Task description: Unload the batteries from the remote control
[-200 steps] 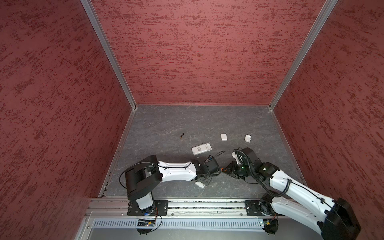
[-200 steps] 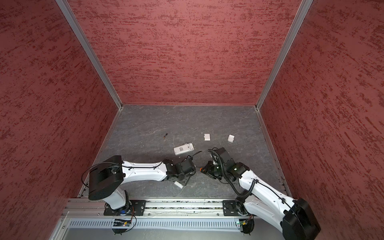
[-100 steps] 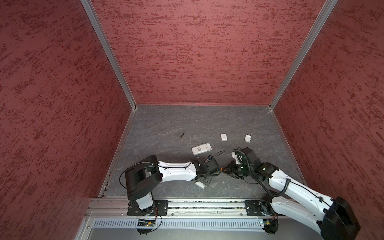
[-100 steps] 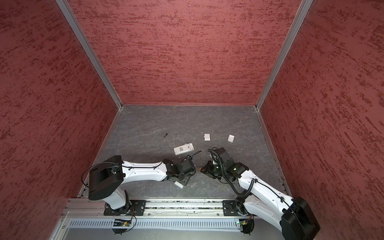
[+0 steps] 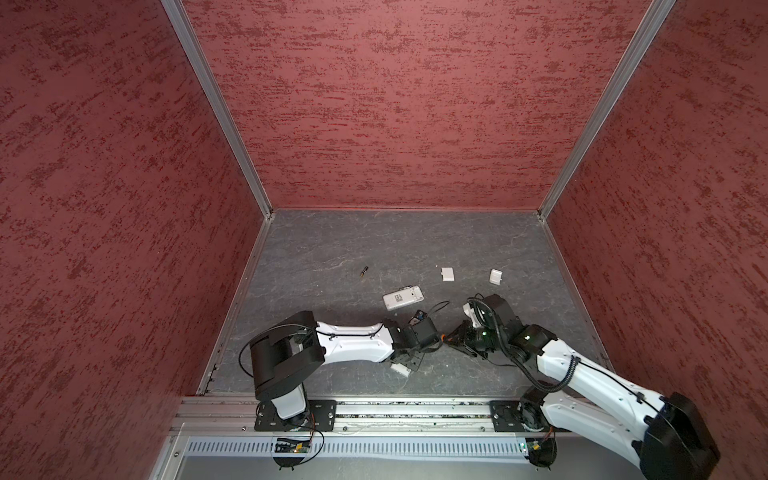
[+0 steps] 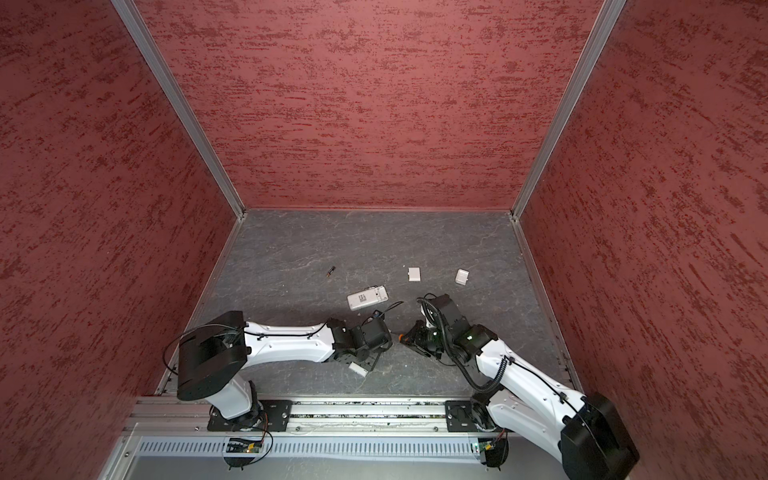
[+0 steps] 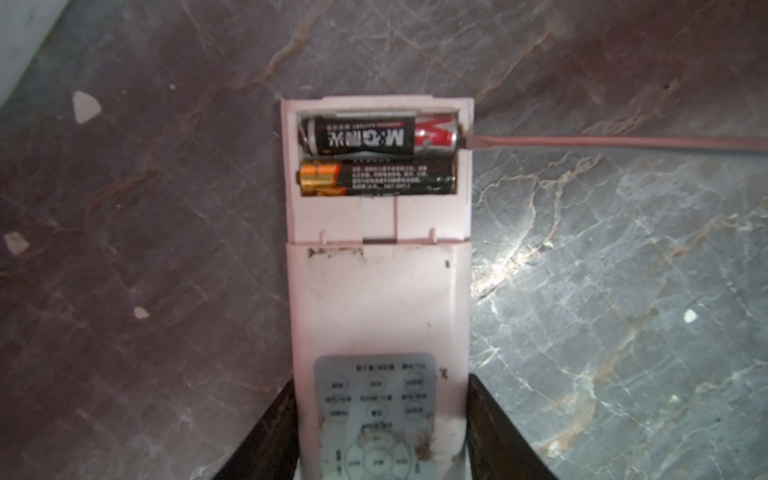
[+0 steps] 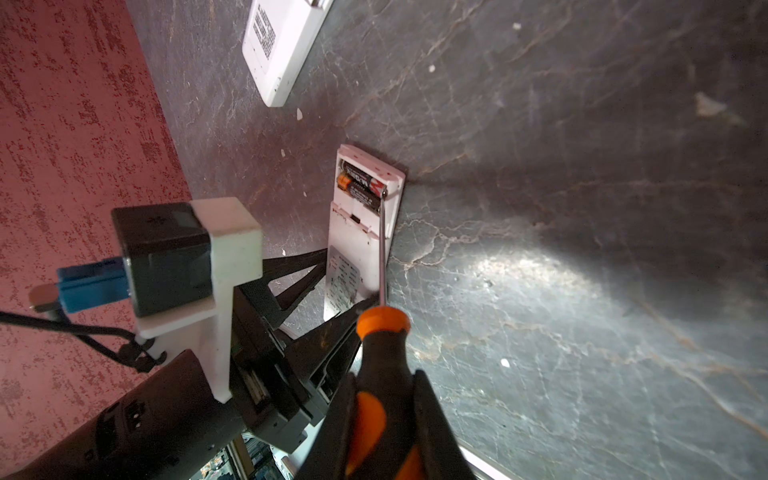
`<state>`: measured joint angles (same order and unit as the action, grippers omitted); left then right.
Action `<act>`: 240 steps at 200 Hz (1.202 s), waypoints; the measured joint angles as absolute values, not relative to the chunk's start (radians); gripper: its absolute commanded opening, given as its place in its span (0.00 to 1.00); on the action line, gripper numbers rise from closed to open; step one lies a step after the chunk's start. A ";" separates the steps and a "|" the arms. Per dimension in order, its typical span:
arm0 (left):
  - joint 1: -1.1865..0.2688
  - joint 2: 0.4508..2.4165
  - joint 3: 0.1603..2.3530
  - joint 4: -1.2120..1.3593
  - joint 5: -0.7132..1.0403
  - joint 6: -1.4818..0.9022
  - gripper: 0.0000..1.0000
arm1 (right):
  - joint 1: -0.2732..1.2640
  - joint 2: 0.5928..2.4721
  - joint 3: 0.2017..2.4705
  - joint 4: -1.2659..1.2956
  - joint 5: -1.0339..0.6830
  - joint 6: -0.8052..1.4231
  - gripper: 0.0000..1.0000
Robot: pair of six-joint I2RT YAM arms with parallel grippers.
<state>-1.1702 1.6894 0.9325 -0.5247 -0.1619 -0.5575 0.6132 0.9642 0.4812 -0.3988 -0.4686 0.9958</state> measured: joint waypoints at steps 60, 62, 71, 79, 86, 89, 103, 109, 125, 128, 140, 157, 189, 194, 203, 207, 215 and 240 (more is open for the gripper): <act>-1.173 1.691 0.933 -0.524 -0.167 -0.566 0.39 | 0.613 0.968 0.481 -0.394 -0.470 0.995 0.00; -1.173 1.691 0.933 -0.524 -0.167 -0.566 0.39 | 0.613 0.968 0.481 -0.394 -0.470 0.995 0.00; -1.173 1.691 0.933 -0.524 -0.167 -0.566 0.39 | 0.613 0.968 0.481 -0.394 -0.470 0.995 0.00; -1.173 1.691 0.933 -0.524 -0.168 -0.567 0.39 | 0.613 0.968 0.481 -0.394 -0.470 0.995 0.00; -1.173 1.692 0.933 -0.524 -0.168 -0.567 0.39 | 0.613 0.968 0.482 -0.394 -0.471 0.995 0.00; -1.173 1.692 0.933 -0.524 -0.168 -0.567 0.39 | 0.613 0.968 0.482 -0.394 -0.470 0.995 0.00; -1.174 1.692 0.934 -0.525 -0.170 -0.568 0.39 | 0.613 0.968 0.482 -0.394 -0.470 0.995 0.00; -1.175 1.693 0.934 -0.525 -0.171 -0.568 0.39 | 0.613 0.968 0.482 -0.394 -0.470 0.995 0.00; -1.175 1.694 0.936 -0.526 -0.172 -0.569 0.38 | 0.613 0.968 0.485 -0.395 -0.470 0.995 0.00; -1.176 1.694 0.936 -0.526 -0.173 -0.569 0.38 | 0.613 0.968 0.485 -0.395 -0.470 0.995 0.00; -1.177 1.695 0.936 -0.526 -0.176 -0.570 0.38 | 0.613 0.968 0.488 -0.397 -0.471 0.995 0.00; -1.178 1.696 0.937 -0.527 -0.179 -0.572 0.38 | 0.613 0.968 0.495 -0.402 -0.475 0.995 0.00; -1.179 1.696 0.937 -0.526 -0.180 -0.577 0.38 | 0.613 0.968 0.507 -0.411 -0.484 0.995 0.00; -1.179 1.696 0.937 -0.526 -0.181 -0.579 0.38 | 0.613 0.968 0.510 -0.412 -0.487 0.995 0.00; -1.179 1.696 0.937 -0.526 -0.181 -0.580 0.38 | 0.613 0.968 0.515 -0.414 -0.492 0.995 0.00; -1.179 1.696 0.937 -0.526 -0.182 -0.582 0.38 | 0.613 0.968 0.517 -0.413 -0.496 0.994 0.00; -1.179 1.696 0.937 -0.526 -0.182 -0.583 0.38 | 0.613 0.968 0.521 -0.412 -0.504 0.994 0.00; -1.183 1.697 0.937 -0.526 -0.183 -0.570 0.38 | 0.616 0.968 0.537 -0.367 -0.521 0.986 0.00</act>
<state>-1.1828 1.6966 0.9367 -0.5259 -0.1825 -0.5705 0.6163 0.9684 0.5365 -0.3668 -0.5205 0.9863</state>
